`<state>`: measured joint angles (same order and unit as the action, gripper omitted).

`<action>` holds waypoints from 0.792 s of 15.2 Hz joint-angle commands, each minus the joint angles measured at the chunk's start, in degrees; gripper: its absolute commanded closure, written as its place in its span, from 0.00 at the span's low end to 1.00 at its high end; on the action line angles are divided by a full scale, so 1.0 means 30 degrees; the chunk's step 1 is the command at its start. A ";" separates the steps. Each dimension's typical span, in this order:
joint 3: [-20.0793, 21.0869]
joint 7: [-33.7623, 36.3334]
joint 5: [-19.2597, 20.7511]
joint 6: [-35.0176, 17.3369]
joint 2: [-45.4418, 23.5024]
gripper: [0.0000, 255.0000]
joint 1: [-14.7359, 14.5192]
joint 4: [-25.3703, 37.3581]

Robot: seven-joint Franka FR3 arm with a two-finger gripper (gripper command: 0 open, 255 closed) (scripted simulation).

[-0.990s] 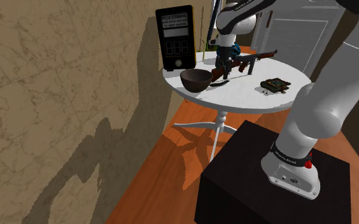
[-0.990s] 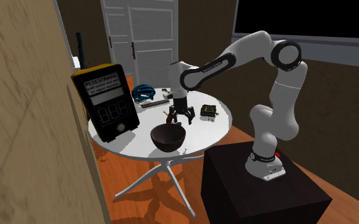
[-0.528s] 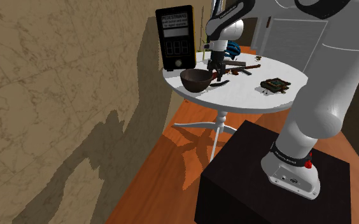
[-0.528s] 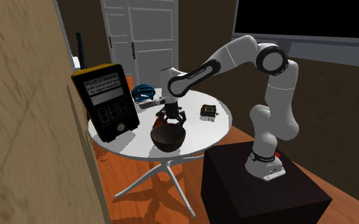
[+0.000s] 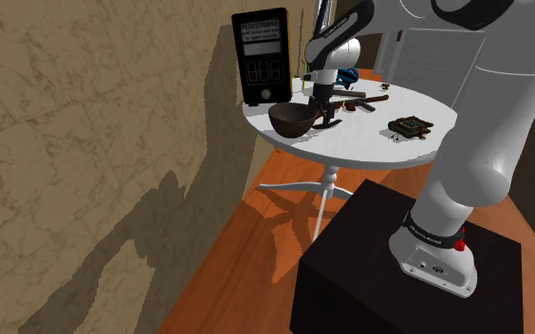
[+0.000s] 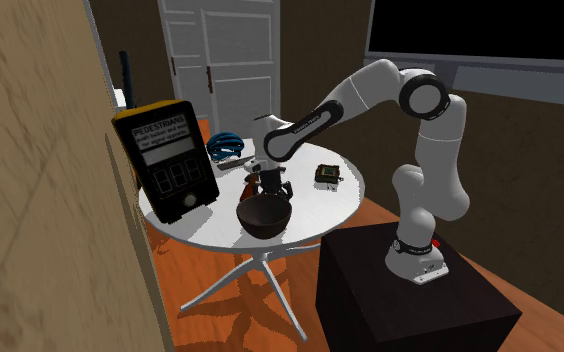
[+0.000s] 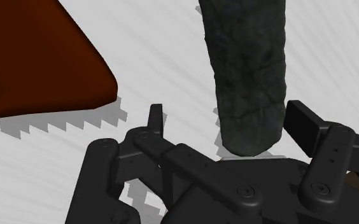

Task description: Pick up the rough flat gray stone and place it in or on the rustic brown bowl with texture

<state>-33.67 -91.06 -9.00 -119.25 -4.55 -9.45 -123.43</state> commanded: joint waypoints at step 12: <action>-0.0002 -0.0003 0.0002 -0.0020 0.0007 1.00 0.0001 -0.0024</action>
<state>-33.67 -91.07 -9.00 -119.34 -4.51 -9.45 -123.46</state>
